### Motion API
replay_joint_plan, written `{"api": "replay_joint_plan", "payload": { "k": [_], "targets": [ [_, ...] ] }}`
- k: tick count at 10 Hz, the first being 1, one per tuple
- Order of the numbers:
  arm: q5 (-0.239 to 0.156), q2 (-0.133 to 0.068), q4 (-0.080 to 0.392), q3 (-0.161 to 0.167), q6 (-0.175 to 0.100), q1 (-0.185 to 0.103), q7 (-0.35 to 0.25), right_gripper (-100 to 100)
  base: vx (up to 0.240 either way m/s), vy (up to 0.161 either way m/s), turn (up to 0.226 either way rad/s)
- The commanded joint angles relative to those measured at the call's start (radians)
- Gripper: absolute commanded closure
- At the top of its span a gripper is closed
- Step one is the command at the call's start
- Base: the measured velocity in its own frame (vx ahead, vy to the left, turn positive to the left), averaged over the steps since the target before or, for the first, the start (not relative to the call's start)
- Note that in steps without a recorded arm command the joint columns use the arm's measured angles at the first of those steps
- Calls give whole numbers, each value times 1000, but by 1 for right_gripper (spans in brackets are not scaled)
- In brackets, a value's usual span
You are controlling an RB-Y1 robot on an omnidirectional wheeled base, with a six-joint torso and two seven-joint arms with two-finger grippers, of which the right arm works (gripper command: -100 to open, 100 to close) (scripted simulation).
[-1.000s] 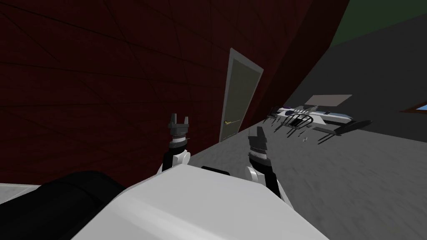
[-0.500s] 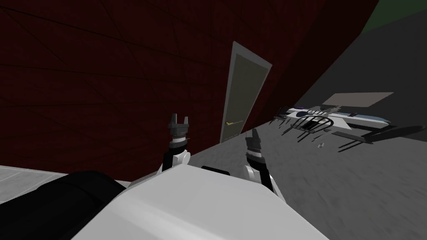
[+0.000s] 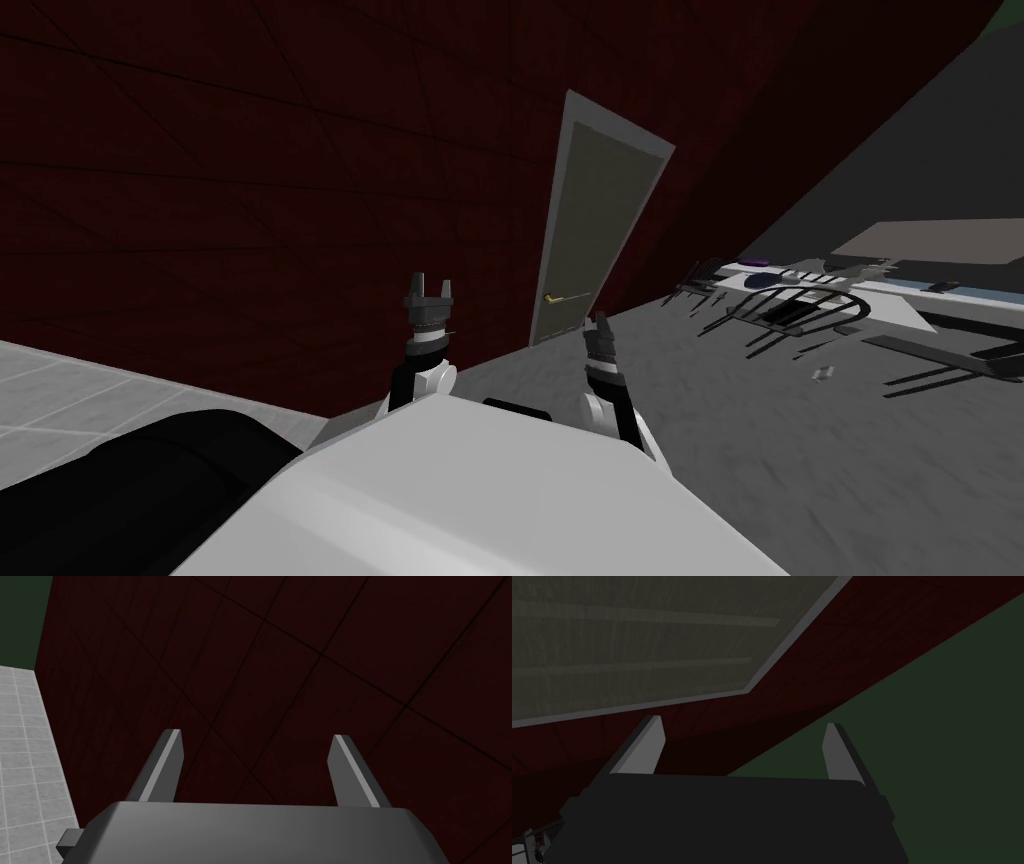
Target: Pull the door open
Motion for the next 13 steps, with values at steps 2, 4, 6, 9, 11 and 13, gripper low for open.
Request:
{"api": "replay_joint_plan", "payload": {
  "k": [2, 4, 6, 9, 11, 13],
  "targets": [
    [-2, -8, 67, -7, -19, -21, -14, -100, 40, -62, 81],
    [-2, -12, 114, -11, -27, -39, -22, -100, 38, -54, 100],
    [-3, -16, 166, -16, -35, -56, -30, -100, 52, -90, 132],
    [-4, -25, 259, -25, -52, -92, -46, -100, 51, -78, 135],
    [-5, -33, 329, -34, -70, -130, -63, -100, 46, -86, 167],
    [-5, -37, 389, -39, -79, -149, -72, -100, 34, -72, 90]
  ]
}}
